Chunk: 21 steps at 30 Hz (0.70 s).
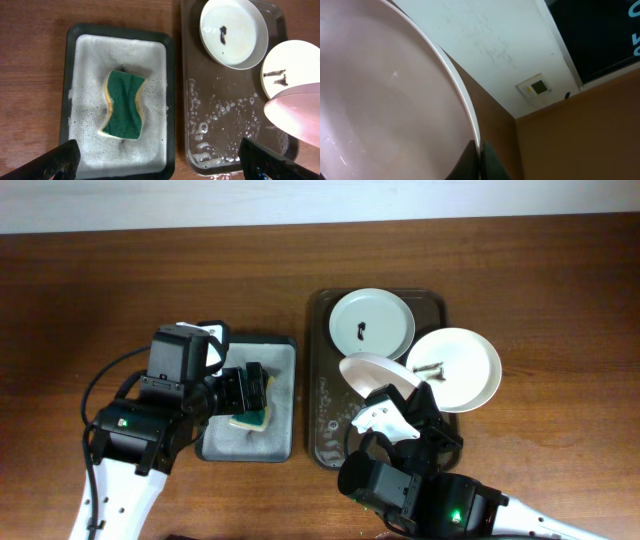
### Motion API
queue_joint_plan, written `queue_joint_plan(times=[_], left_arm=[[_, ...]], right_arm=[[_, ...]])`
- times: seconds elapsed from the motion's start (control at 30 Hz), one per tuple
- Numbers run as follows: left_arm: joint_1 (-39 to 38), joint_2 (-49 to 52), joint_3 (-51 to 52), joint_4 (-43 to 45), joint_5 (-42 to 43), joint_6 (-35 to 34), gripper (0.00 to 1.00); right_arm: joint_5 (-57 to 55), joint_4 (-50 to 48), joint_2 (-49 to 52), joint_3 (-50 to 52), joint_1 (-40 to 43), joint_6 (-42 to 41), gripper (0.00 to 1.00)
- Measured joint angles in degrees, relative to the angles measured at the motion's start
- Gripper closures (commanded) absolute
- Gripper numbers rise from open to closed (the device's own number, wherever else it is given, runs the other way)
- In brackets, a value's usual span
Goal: Clean dirty plates on tray and stack at the side
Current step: 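Carry the pink plate right and set it on the table beside the tray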
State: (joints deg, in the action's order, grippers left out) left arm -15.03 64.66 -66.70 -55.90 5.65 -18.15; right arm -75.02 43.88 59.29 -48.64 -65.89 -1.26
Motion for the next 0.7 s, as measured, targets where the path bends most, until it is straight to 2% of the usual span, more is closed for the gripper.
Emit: queue_joint_plan(times=[0.37, 0.7], left_arm=[[0.02, -0.02, 0.00, 0.00, -0.02, -0.02, 0.00], [0.02, -0.02, 0.00, 0.00, 0.00, 0.00, 0.00]], right_arm=[[0.00, -0.15, 0.00, 0.00, 0.00, 0.00, 0.96], [2.23, -5.86, 0.02, -0.04, 3.15, -3.13, 0.96]])
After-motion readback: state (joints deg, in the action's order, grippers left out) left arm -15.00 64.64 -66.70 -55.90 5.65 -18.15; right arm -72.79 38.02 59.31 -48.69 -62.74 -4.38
